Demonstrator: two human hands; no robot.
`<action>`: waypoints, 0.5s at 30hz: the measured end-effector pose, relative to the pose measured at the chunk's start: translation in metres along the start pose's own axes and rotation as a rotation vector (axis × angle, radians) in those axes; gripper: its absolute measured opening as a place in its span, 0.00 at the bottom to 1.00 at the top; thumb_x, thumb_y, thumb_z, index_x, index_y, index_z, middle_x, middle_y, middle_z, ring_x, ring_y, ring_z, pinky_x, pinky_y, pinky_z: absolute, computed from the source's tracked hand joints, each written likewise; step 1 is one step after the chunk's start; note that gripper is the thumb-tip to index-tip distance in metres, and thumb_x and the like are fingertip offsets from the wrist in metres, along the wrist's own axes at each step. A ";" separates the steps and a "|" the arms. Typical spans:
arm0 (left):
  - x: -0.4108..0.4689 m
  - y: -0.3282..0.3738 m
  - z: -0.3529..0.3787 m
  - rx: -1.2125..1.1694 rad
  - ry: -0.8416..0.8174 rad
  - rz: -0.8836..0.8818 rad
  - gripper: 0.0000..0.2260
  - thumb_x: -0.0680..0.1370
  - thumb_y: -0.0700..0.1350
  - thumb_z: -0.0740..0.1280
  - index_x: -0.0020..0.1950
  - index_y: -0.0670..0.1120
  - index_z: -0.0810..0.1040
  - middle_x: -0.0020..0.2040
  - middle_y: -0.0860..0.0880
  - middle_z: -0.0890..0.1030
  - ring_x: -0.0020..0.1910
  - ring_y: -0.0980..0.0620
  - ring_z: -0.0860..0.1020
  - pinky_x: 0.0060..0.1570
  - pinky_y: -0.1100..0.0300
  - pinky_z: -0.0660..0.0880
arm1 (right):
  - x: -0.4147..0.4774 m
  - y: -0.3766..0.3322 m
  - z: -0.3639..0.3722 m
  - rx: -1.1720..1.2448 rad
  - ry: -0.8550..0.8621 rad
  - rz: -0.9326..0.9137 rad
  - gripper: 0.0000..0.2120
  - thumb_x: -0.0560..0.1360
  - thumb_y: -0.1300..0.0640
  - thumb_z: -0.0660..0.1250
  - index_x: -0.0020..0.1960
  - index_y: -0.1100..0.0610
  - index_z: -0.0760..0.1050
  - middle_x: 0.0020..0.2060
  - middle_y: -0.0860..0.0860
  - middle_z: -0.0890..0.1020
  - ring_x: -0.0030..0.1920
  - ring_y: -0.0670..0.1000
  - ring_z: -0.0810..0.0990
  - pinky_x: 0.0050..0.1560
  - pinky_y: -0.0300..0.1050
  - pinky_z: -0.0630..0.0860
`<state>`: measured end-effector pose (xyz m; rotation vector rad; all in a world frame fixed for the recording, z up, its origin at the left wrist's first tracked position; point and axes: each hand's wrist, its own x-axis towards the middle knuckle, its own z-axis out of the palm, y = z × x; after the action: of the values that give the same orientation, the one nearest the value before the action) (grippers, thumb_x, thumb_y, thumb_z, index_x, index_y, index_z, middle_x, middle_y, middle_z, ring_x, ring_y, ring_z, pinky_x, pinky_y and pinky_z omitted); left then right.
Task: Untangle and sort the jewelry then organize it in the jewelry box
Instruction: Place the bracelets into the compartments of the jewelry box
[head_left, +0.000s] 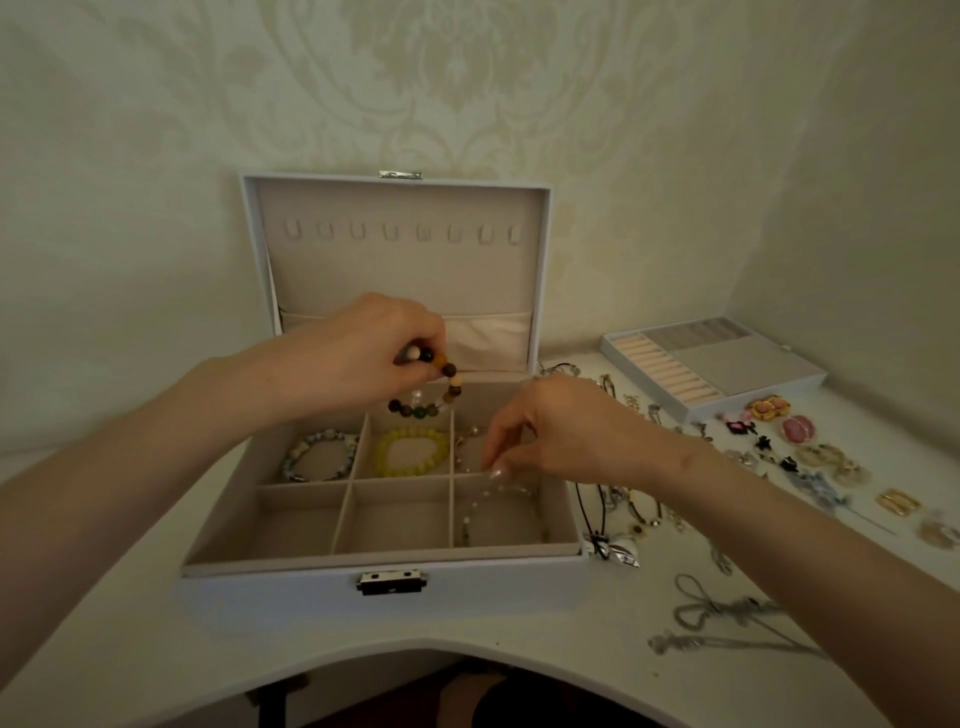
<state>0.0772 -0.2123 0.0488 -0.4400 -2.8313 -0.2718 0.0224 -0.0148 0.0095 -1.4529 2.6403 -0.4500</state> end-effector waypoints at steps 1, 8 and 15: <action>0.000 0.000 -0.001 -0.039 -0.025 -0.041 0.06 0.76 0.43 0.68 0.42 0.53 0.75 0.37 0.58 0.75 0.35 0.62 0.73 0.35 0.70 0.69 | 0.001 0.000 0.001 -0.036 0.029 0.004 0.04 0.72 0.52 0.72 0.46 0.46 0.83 0.38 0.40 0.80 0.36 0.36 0.73 0.38 0.30 0.66; -0.007 0.007 -0.007 -0.789 -0.067 -0.192 0.03 0.75 0.41 0.66 0.44 0.44 0.78 0.31 0.51 0.79 0.29 0.58 0.76 0.31 0.68 0.73 | 0.006 -0.002 -0.002 0.741 0.093 0.081 0.20 0.71 0.68 0.71 0.60 0.55 0.75 0.51 0.53 0.82 0.48 0.47 0.82 0.46 0.37 0.78; -0.012 0.007 -0.007 -0.959 -0.073 -0.205 0.08 0.71 0.47 0.64 0.44 0.44 0.77 0.36 0.53 0.82 0.36 0.59 0.79 0.37 0.68 0.75 | 0.005 -0.012 -0.003 0.909 0.051 0.035 0.06 0.72 0.69 0.69 0.45 0.60 0.76 0.40 0.54 0.82 0.34 0.43 0.80 0.35 0.34 0.76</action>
<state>0.0916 -0.2105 0.0529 -0.3174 -2.6224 -1.6918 0.0288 -0.0245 0.0164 -1.0673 1.9831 -1.4383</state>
